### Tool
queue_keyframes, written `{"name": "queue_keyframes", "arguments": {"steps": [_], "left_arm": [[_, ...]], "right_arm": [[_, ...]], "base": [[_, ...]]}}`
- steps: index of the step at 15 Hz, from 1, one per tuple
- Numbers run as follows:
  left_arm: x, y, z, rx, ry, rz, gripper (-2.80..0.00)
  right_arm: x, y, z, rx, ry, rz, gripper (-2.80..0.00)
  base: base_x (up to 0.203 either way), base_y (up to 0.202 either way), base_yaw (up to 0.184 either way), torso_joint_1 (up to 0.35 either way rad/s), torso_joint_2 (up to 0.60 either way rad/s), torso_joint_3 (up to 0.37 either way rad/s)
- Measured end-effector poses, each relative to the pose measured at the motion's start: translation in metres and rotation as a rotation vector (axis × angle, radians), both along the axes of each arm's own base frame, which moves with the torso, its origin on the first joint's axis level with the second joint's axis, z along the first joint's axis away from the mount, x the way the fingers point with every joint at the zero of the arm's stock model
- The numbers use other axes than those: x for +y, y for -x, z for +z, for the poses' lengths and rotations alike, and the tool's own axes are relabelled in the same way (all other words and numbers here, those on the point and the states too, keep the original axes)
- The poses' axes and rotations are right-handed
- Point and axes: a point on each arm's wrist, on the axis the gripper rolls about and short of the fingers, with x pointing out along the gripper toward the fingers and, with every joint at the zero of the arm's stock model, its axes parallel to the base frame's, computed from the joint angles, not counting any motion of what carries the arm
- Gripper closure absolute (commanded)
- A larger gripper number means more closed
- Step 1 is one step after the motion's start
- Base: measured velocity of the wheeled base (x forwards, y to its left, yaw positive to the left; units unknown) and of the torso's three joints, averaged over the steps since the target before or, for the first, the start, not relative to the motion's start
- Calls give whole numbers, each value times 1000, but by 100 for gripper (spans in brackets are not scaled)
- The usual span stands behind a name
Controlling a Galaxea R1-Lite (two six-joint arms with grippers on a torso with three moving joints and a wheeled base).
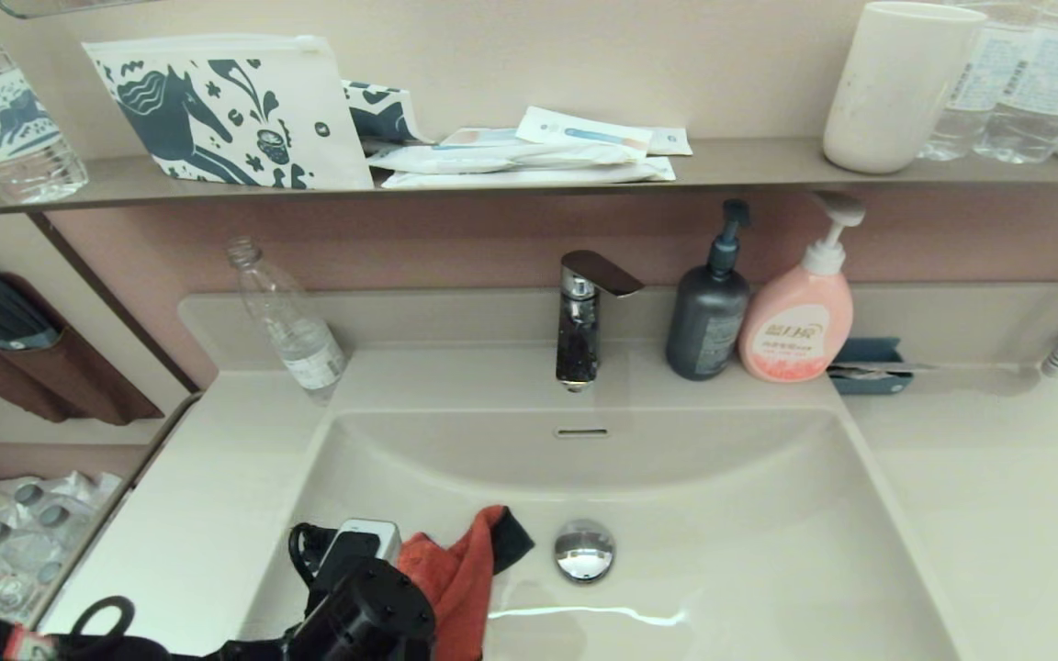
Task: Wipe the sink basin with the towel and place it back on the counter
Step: Wipe the sink
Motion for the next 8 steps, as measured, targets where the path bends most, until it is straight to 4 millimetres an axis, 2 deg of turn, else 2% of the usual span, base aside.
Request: {"name": "queue_keyframes", "arguments": {"steps": [4,8], "left_arm": [[-12,-12,-9,-9,11,7,0],[-10,-30,-21,17,46,-9,0]], "right_arm": [[0,0,0,0,0,0,0],[0,0,0,0,0,0,0]], "base": [[0,0,0,0,0,0],[0,0,0,0,0,0]]}}
